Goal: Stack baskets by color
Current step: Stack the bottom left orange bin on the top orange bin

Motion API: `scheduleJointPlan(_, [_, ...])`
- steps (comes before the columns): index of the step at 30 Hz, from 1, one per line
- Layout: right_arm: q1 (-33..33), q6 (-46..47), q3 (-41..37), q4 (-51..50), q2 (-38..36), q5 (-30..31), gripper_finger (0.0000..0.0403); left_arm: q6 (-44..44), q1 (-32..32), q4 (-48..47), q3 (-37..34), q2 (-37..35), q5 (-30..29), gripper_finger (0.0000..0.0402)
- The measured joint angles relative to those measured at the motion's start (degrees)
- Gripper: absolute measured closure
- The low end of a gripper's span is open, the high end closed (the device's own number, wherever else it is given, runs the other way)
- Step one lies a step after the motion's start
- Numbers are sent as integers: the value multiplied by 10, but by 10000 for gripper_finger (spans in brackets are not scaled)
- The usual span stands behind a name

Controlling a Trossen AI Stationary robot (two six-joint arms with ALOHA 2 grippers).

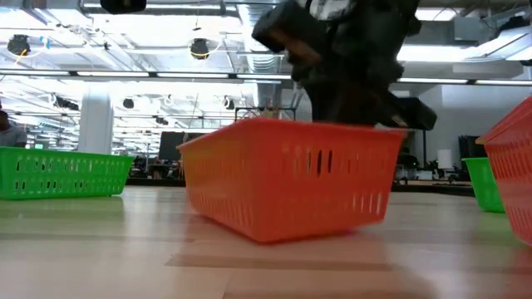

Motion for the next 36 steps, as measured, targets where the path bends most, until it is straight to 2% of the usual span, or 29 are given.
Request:
scheduleJointPlan(8, [-9, -11, 0, 3, -77, -2, 394, -34, 0, -17, 0, -33, -7, 401])
scheduleJointPlan(12, [-27, -14, 0, 3, -122, 53, 397, -43, 0, -18, 0, -69, -39, 401])
scheduleJointPlan(16, [-59, -14, 0, 21, -152, 143, 396, -48, 0, -21, 0, -102, -83, 401])
scheduleJointPlan(18, [-80, -20, 0, 46, -154, 162, 398, -48, 0, -21, 0, -116, -98, 401])
scheduleJointPlan(25, [-167, -71, 1, 146, -137, 171, 398, -48, 0, -22, 0, -149, -135, 401])
scheduleJointPlan(30, [-224, -90, 3, 159, -118, 171, 399, -54, 0, -44, 0, -157, -155, 401])
scheduleJointPlan(36, [-267, -90, 0, 172, -84, 136, 399, -64, 0, -79, 0, -158, -162, 401])
